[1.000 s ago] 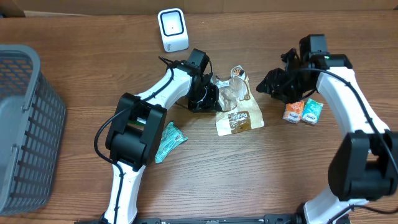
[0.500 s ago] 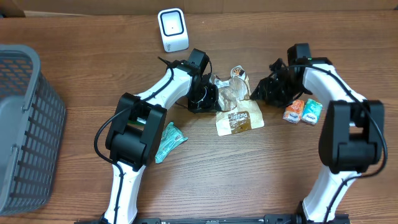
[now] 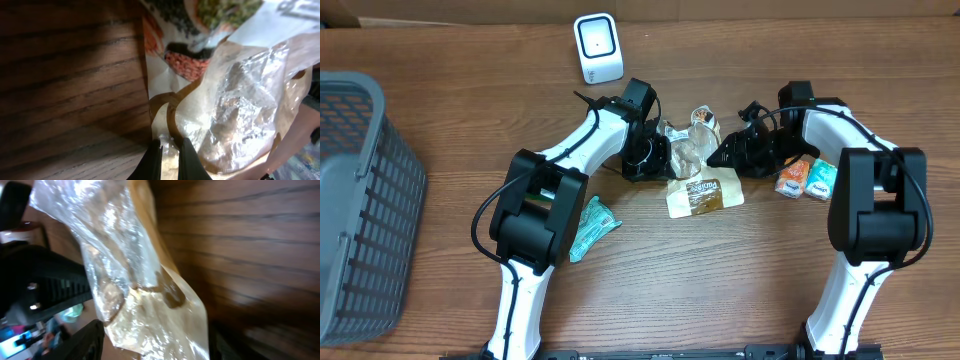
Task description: Scan the item barcode
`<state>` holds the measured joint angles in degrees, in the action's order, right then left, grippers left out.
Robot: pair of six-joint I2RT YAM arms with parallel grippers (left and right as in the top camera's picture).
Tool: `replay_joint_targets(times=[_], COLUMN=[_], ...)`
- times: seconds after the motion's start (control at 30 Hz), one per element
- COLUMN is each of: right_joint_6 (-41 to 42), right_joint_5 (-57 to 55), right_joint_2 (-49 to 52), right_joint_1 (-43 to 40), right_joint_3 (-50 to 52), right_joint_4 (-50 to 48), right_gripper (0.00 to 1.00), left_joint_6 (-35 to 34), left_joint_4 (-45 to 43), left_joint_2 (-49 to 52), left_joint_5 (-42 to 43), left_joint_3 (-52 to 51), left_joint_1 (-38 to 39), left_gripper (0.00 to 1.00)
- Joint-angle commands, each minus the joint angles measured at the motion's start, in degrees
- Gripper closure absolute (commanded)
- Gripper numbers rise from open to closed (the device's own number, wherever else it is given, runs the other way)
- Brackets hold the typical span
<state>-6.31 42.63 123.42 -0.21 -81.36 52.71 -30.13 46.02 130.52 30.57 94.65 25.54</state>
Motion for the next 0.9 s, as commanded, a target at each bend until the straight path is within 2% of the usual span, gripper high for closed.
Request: replay_joint_targets(times=[0.0, 0.1, 0.43, 0.5, 0.6, 0.77, 0.87], right_joint_6=[-1.3, -1.3, -1.2, -1.1, -1.0, -1.0, -1.1], right_joint_5=[2.6, 4.2, 9.0, 9.1, 9.3, 12.5, 13.0], right_joint_2=[4.2, 4.3, 4.3, 4.3, 4.3, 4.2, 3.3], right_joint_1=[1.4, 2.3, 4.9, 5.2, 5.1, 4.2, 3.0], right_joint_3=[0.4, 0.5, 0.5, 0.5, 0.5, 0.5, 0.5], right_joint_4=[0.6, 0.7, -0.8, -1.0, -0.9, -0.6, 0.2], right_gripper=[0.42, 0.53, 0.69, 0.76, 0.96, 0.96, 0.96], left_joint_6=[-1.4, -1.4, -1.5, -1.5, -1.4, -1.4, -0.3], left_joint_4=[0.6, 0.6, 0.4, 0.4, 0.4, 0.9, 3.4], left_joint_2=[2.9, 2.9, 2.9, 2.9, 2.9, 2.6, 1.1], left_joint_5=[-5.7, -5.7, -5.7, -5.7, -5.7, -5.7, -8.7], left_joint_3=[-0.8, -0.8, -0.8, -0.8, -0.8, -0.2, 1.6], left_joint_1=[0.4, 0.4, 0.4, 0.4, 0.4, 0.1, -0.7], left_gripper=[0.96, 0.96, 0.96, 0.96, 0.96, 0.96, 0.96])
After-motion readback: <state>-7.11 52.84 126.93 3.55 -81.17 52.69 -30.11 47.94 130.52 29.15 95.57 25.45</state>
